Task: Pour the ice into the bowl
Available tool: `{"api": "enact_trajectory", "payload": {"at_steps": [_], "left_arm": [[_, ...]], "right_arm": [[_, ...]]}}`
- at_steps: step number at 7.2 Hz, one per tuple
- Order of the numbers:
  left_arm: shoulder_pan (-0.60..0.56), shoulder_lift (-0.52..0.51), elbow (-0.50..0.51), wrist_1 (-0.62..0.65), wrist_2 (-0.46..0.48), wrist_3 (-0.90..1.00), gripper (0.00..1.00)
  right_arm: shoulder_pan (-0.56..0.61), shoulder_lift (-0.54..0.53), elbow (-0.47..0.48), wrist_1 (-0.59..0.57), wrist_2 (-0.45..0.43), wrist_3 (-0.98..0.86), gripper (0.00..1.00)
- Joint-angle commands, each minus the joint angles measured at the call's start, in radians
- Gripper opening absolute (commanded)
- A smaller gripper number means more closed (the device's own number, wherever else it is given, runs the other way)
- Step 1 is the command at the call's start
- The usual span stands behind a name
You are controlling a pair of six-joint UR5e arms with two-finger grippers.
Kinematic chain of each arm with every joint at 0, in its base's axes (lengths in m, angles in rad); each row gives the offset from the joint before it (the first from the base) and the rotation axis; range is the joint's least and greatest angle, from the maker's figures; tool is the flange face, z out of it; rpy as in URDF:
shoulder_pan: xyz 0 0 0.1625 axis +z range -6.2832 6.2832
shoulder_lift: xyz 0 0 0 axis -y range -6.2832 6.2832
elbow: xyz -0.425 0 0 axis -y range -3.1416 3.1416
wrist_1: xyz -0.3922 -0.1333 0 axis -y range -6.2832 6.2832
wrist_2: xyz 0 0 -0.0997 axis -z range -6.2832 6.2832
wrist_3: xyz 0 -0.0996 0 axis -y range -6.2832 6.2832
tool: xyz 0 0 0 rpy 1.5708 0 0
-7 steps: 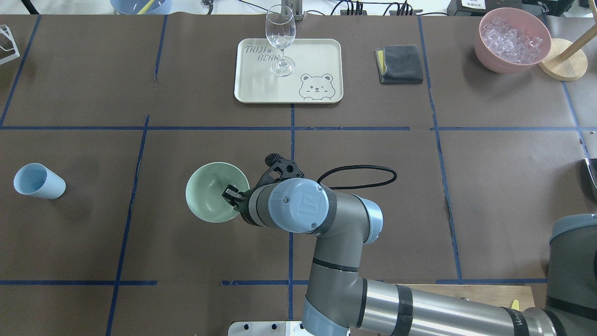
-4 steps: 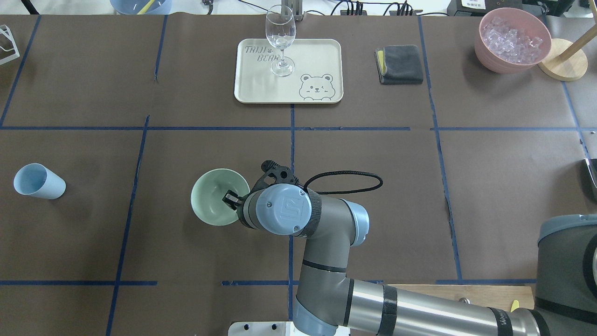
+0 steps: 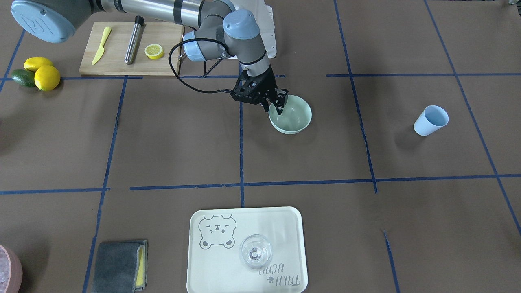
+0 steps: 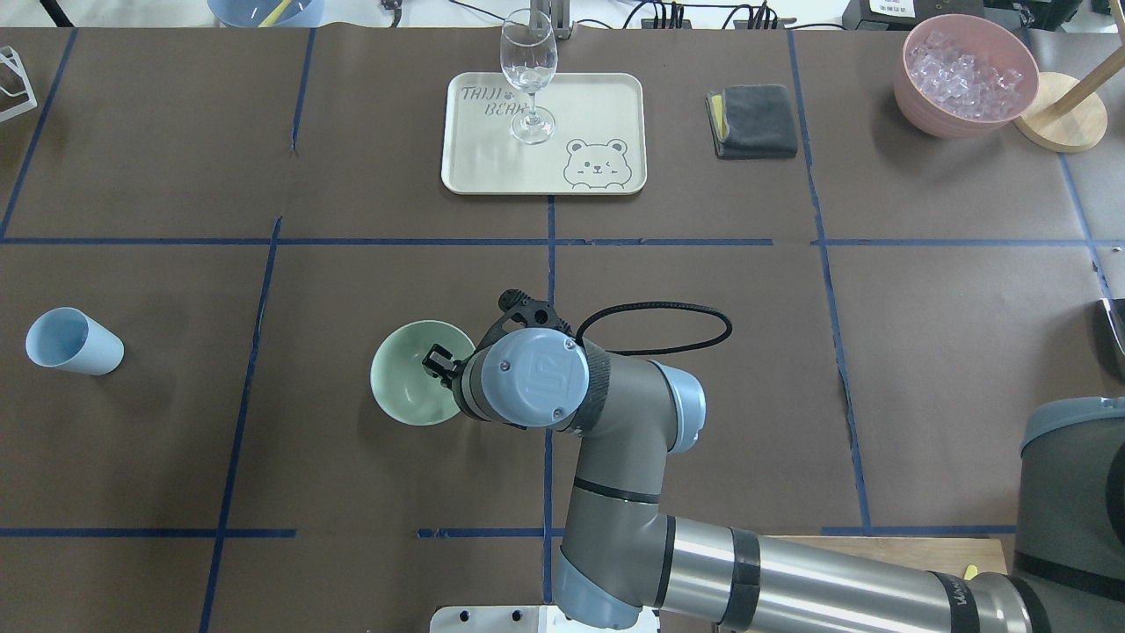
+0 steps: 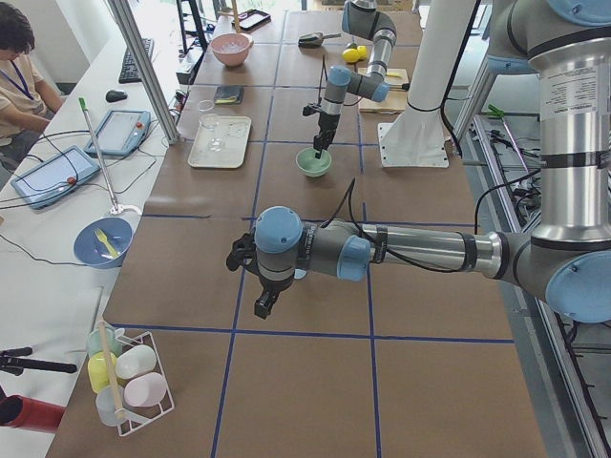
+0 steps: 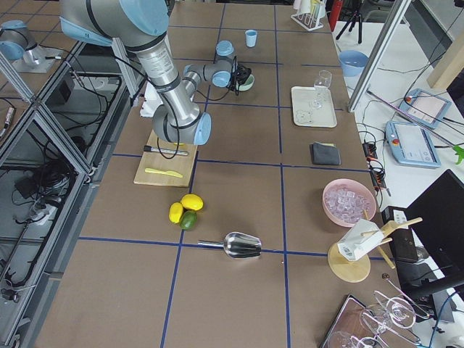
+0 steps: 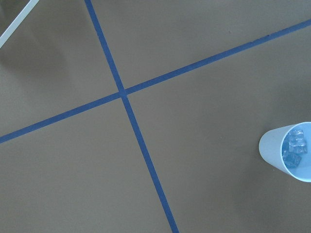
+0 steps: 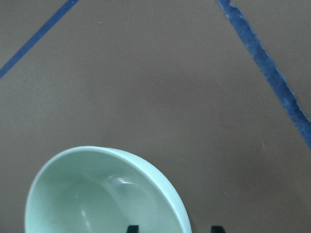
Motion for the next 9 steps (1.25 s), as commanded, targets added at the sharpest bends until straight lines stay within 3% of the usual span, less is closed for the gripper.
{"api": "enact_trajectory", "payload": {"at_steps": [1, 3, 4, 5, 6, 7, 8, 9], "left_arm": [[0.012, 0.017, 0.019, -0.178, -0.013, -0.095, 1.00], [0.142, 0.032, 0.013, -0.397, -0.003, -0.273, 1.00], [0.196, 0.057, 0.006, -0.546, 0.001, -0.570, 1.00], [0.334, 0.112, 0.006, -0.786, 0.155, -0.803, 1.00], [0.482, 0.165, 0.004, -0.957, 0.389, -0.863, 1.00], [0.515, 0.211, -0.023, -0.995, 0.449, -0.874, 1.00], [0.544, 0.229, -0.028, -1.017, 0.470, -1.068, 0.97], [0.661, 0.277, -0.030, -1.078, 0.642, -1.152, 0.97]], "right_arm": [[0.073, -0.122, 0.218, -0.047, 0.070, -0.005, 1.00], [0.095, -0.171, 0.250, -0.039, 0.085, -0.039, 1.00], [0.099, -0.174, 0.250, -0.039, 0.085, -0.040, 1.00], [0.098, -0.187, 0.252, -0.039, 0.084, -0.042, 1.00], [0.098, -0.189, 0.250, -0.039, 0.079, -0.044, 1.00], [0.096, -0.189, 0.249, -0.039, 0.076, -0.044, 1.00], [0.096, -0.195, 0.250, -0.039, 0.073, -0.044, 1.00], [0.092, -0.203, 0.250, -0.039, 0.073, -0.044, 1.00]]}}
